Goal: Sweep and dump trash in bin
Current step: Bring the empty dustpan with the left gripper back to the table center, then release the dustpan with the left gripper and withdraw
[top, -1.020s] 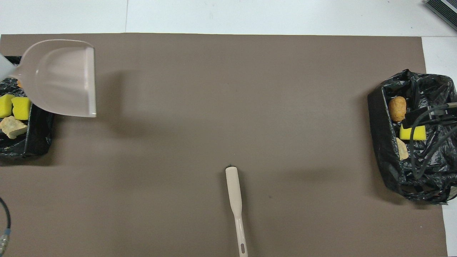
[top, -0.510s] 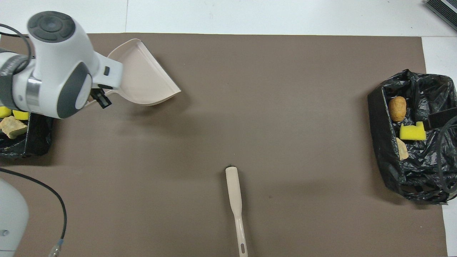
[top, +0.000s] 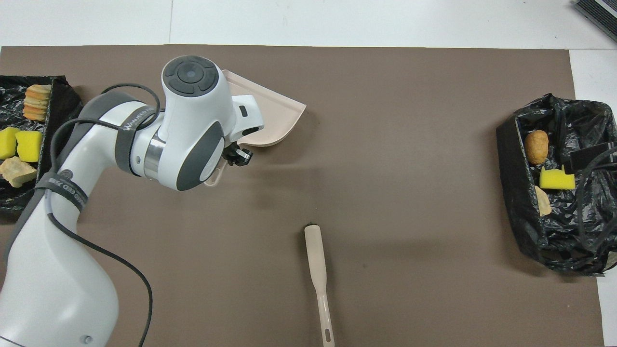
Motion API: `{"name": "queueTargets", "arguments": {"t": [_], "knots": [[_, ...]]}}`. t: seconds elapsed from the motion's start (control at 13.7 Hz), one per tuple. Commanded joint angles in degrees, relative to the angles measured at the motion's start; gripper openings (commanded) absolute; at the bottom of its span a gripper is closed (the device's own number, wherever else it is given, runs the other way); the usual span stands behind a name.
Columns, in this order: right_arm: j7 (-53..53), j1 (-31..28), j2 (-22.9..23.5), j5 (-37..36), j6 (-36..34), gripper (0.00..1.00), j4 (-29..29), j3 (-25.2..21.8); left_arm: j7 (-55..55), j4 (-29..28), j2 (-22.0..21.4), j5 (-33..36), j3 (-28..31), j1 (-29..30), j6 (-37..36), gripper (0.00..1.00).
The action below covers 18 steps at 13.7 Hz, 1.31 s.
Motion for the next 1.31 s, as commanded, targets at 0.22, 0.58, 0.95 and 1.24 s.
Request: {"name": "queueTargets", "arguments": {"t": [0.22,0.58,0.95,1.24], "knots": [[1.3,0.3,-2.2,1.4,-0.4,1.0,-2.3,0.1,-20.1,5.4,8.2,-2.1,1.3,-9.7,2.2,0.0],[0.9,0.8,-2.0,1.4,-0.5,1.0,-2.1,0.3,-27.6,6.4,8.8,-5.4,1.3,-12.1,5.7,0.0],[1.1,0.7,-1.9,1.3,-0.3,1.0,-2.0,0.3,-27.6,6.4,8.8,-5.4,1.3,-12.4,6.5,0.02],[1.0,0.7,-1.9,1.3,-0.4,1.0,-2.0,0.3,-26.7,6.0,7.9,-5.4,1.3,-11.3,8.7,0.65]]}}
